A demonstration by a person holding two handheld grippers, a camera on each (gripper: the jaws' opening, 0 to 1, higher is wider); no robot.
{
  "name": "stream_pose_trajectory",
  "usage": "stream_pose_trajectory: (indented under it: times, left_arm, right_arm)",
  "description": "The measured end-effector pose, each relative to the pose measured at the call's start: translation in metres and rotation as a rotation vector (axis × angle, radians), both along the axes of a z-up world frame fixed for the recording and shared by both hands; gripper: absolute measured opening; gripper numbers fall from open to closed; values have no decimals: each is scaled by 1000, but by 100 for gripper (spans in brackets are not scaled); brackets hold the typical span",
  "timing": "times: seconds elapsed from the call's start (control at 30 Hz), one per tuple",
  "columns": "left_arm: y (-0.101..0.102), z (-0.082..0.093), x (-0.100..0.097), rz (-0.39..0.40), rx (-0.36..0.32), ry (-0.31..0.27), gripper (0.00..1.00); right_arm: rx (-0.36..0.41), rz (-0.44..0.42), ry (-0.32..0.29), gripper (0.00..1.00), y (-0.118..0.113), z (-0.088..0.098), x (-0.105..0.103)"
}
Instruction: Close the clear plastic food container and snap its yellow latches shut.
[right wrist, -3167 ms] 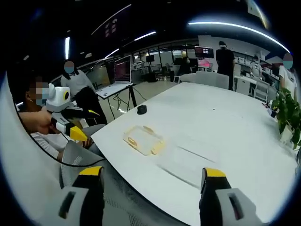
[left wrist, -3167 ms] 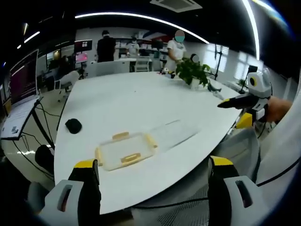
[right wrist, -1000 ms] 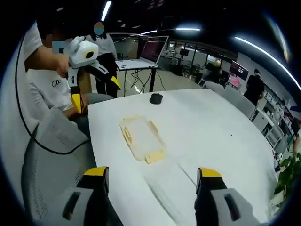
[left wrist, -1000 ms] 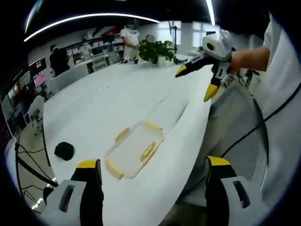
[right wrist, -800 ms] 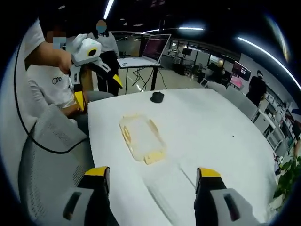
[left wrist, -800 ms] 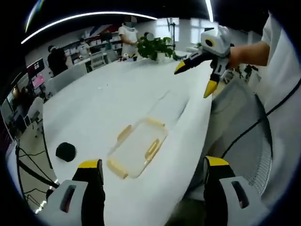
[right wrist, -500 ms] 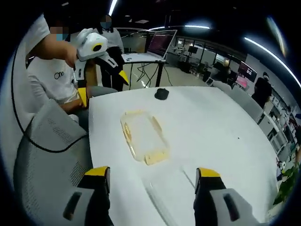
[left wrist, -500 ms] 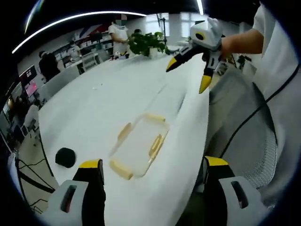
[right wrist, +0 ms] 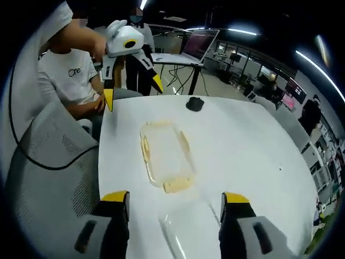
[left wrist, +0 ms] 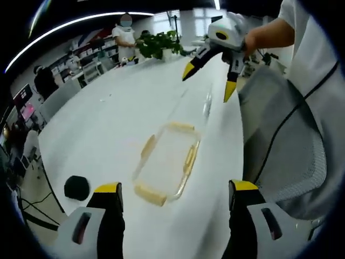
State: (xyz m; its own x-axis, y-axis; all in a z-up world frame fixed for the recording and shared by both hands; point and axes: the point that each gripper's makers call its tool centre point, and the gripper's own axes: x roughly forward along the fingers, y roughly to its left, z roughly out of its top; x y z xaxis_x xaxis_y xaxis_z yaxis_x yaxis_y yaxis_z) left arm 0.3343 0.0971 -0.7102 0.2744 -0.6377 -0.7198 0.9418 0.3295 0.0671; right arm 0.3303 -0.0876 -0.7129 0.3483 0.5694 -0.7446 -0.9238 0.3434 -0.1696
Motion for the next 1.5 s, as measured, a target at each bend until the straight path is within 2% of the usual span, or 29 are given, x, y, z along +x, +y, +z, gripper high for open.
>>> stream_pose_trajectory:
  times: [0.2, 0.27, 0.63, 0.9, 0.97, 1.07, 1.2, 1.27, 1.33, 1.5]
  left_arm:
    - [3, -5, 8, -25, 8, 9, 79]
    - [7, -10, 11, -56, 37, -10, 78]
    - [15, -27, 21, -117, 73, 7, 74]
    - [16, -39, 26, -189, 107, 7, 70]
    - [16, -43, 27, -202, 115, 23, 68]
    - [17, -47, 31, -206, 126, 20, 68]
    - [17, -51, 35, -214, 128, 27, 66]
    - [19, -55, 34, -235, 147, 35, 65]
    - [17, -56, 33, -237, 135, 56, 64]
    - [17, -60, 36, -256, 145, 50, 61]
  right_arm:
    - [-29, 26, 13, 67, 5, -5, 6]
    - [-42, 49, 1, 66, 8, -6, 8]
    - [-116, 115, 7, 60, 15, -24, 23]
    - [-136, 149, 27, 58, 23, -39, 28]
    - [-144, 162, 28, 57, 23, -42, 29]
    - [-152, 154, 55, 55, 22, -45, 30]
    - [-151, 168, 58, 53, 24, -47, 29]
    - [-159, 177, 62, 52, 24, -50, 30]
    - [-166, 178, 74, 51, 24, -55, 31]
    - [-165, 176, 96, 50, 27, -60, 31]
